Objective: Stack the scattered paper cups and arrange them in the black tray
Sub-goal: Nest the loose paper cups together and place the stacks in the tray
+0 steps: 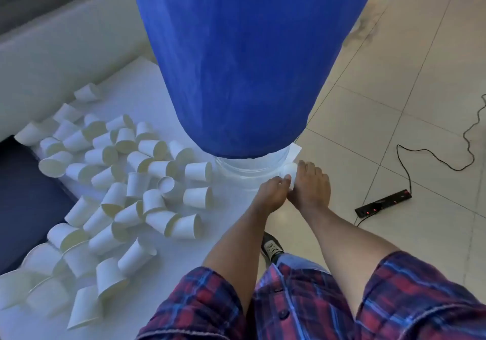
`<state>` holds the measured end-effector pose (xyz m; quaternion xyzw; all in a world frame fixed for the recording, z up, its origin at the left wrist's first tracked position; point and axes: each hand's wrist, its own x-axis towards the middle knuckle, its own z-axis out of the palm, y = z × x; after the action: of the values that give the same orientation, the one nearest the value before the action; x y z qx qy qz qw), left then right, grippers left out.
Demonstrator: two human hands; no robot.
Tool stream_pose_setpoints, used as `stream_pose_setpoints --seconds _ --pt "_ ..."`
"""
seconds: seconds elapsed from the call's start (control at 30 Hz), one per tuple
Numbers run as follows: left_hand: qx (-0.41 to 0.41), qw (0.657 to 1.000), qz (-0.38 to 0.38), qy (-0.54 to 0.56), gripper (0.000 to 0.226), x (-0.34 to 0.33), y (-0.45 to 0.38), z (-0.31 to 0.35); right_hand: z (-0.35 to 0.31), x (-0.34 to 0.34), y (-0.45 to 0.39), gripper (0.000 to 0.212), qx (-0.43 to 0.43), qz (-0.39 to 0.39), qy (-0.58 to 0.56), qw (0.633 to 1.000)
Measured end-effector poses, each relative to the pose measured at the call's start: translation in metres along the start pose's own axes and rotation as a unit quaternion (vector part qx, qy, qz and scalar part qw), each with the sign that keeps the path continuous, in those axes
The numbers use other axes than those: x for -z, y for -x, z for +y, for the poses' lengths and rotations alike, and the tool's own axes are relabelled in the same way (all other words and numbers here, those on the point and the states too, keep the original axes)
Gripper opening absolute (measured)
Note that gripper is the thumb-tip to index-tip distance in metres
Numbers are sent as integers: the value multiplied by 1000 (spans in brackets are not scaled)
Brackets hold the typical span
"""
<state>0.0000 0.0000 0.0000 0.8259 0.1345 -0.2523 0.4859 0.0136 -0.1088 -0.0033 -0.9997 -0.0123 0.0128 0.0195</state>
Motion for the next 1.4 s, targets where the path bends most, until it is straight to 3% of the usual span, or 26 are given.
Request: stream_pose_setpoints --seconds 0.2,0.47,0.67,0.83,1.13,1.4 --pt "59 996 -35 60 65 -13 -17 6 5 -9 -8 60 -18 -68 13 997" --pt "59 990 -43 118 62 -21 -28 4 9 -23 -23 62 -7 -109 15 994" --pt "50 986 -48 151 59 -22 -32 3 7 -30 -30 52 1 -127 10 992" --pt "109 979 -58 162 66 -18 -36 7 4 -24 -36 33 9 -123 10 992" --pt "126 967 -70 209 64 -4 -15 4 -6 9 -26 24 53 -61 113 990" --pt "130 943 -69 299 62 22 19 -24 -39 42 5 24 188 -27 165 968"
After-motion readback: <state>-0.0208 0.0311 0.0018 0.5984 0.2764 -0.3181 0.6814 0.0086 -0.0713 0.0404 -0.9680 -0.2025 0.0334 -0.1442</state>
